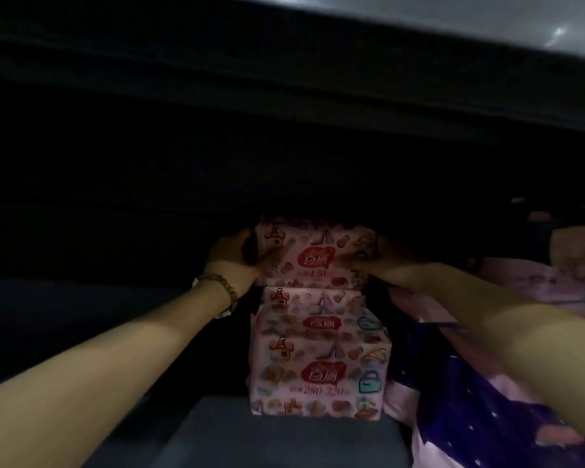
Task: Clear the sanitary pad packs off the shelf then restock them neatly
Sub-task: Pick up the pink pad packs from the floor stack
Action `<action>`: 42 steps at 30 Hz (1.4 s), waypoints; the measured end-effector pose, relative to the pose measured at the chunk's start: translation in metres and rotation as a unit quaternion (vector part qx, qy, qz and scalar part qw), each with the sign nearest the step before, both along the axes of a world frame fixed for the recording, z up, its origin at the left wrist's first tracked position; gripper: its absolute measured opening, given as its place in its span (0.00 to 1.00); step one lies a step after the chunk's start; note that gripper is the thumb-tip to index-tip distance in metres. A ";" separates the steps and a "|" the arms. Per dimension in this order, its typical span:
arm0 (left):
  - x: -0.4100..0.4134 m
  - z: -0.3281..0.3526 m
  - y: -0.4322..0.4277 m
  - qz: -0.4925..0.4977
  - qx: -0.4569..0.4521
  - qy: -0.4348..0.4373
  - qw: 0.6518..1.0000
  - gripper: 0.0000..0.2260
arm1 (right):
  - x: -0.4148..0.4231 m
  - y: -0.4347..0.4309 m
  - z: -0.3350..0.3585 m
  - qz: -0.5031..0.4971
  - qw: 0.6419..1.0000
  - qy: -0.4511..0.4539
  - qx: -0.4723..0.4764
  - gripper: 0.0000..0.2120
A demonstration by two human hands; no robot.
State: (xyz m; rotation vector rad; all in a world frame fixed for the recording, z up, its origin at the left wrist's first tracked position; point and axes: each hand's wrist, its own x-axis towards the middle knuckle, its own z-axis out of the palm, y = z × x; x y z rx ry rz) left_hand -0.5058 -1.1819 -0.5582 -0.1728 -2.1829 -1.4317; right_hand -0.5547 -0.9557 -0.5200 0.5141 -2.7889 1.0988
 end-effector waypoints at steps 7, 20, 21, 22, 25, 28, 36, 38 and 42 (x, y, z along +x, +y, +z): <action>0.000 -0.002 -0.004 0.007 -0.007 -0.039 0.999 0.26 | -0.002 0.003 -0.007 0.001 1.000 -0.014 -0.002 0.34; 0.195 -0.031 -0.025 0.011 -0.450 -0.028 0.892 0.51 | 0.206 0.007 -0.023 0.084 0.942 0.204 0.252 0.32; 0.215 -0.041 -0.025 0.010 -0.474 -0.046 0.879 0.52 | 0.228 0.005 -0.034 0.097 0.935 0.206 0.273 0.34; 0.236 -0.050 -0.025 0.008 -0.476 -0.057 0.877 0.52 | 0.247 0.003 -0.048 0.109 0.929 0.219 0.278 0.34; 0.292 -0.081 -0.023 -0.005 -0.462 -0.075 0.884 0.45 | 0.298 -0.005 -0.097 0.138 0.936 0.205 0.249 0.30; 0.335 -0.132 -0.019 -0.017 -0.492 -0.149 0.857 0.33 | 0.334 -0.012 -0.161 0.160 0.956 0.137 0.202 0.28; 0.395 -0.305 0.000 -0.094 -0.343 -0.442 0.823 0.30 | 0.379 -0.009 -0.336 0.106 0.948 -0.236 0.185 0.41; 0.400 -0.335 0.003 -0.089 -0.305 -0.493 0.810 0.30 | 0.384 -0.009 -0.363 0.063 0.942 -0.310 0.110 0.47; 0.399 -0.384 0.009 -0.062 -0.254 -0.560 0.786 0.35 | 0.394 -0.009 -0.409 -0.025 0.895 -0.445 0.021 0.22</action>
